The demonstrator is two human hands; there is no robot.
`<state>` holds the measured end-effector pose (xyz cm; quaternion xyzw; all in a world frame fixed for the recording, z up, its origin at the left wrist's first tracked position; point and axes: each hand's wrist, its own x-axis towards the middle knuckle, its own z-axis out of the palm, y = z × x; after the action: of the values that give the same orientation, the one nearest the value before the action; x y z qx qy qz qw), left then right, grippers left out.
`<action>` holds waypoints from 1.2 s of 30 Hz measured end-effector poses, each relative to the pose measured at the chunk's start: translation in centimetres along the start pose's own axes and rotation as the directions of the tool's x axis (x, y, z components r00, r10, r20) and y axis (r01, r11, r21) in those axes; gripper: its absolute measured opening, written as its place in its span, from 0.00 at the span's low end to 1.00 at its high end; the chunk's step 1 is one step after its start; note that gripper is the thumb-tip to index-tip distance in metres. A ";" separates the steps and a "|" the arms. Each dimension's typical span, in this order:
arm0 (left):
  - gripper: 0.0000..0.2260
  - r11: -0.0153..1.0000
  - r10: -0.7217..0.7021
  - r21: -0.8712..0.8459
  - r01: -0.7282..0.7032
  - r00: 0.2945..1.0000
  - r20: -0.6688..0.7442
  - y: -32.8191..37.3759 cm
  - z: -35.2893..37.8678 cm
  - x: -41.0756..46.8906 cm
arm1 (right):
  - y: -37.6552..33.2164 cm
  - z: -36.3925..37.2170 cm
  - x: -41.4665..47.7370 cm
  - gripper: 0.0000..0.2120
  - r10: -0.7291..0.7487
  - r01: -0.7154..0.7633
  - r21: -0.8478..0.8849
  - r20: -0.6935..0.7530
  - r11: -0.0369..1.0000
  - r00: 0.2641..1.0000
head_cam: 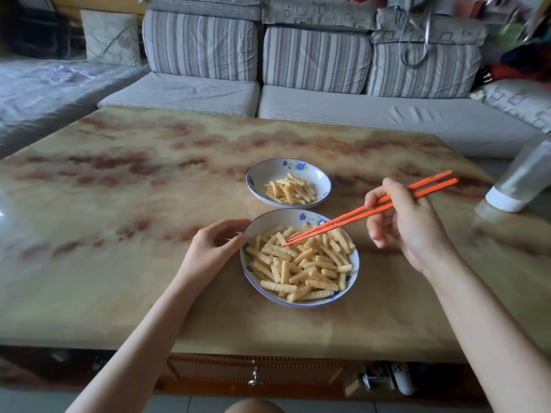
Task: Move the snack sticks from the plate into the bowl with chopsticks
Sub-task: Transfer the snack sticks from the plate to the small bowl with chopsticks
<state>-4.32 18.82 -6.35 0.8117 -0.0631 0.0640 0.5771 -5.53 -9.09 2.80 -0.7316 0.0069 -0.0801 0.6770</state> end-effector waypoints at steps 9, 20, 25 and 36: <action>0.14 1.000 -0.001 -0.015 0.001 1.000 0.004 0.0 0.0 -0.1 | 0.2 0.4 1.1 0.20 -0.045 0.061 0.141 -0.109 0.988 0.993; 0.12 0.999 -0.001 -0.034 0.001 1.000 -0.001 0.0 0.0 -0.1 | 0.6 4.2 7.1 0.21 -0.154 0.188 0.110 -0.264 0.976 0.952; 0.14 0.999 -0.008 -0.037 0.008 1.000 0.000 -0.1 0.0 0.0 | 1.7 5.5 8.7 0.21 -0.147 0.173 0.082 -0.252 0.982 0.956; 0.14 1.000 -0.014 -0.025 0.014 1.000 -0.001 -0.4 0.0 0.1 | 0.6 2.6 5.5 0.21 -0.144 0.161 0.083 -0.178 0.983 0.973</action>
<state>-4.12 18.96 -6.69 0.8049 -0.0579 0.0598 0.5876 0.33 -7.18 2.60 -0.6866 0.0050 -0.1946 0.7005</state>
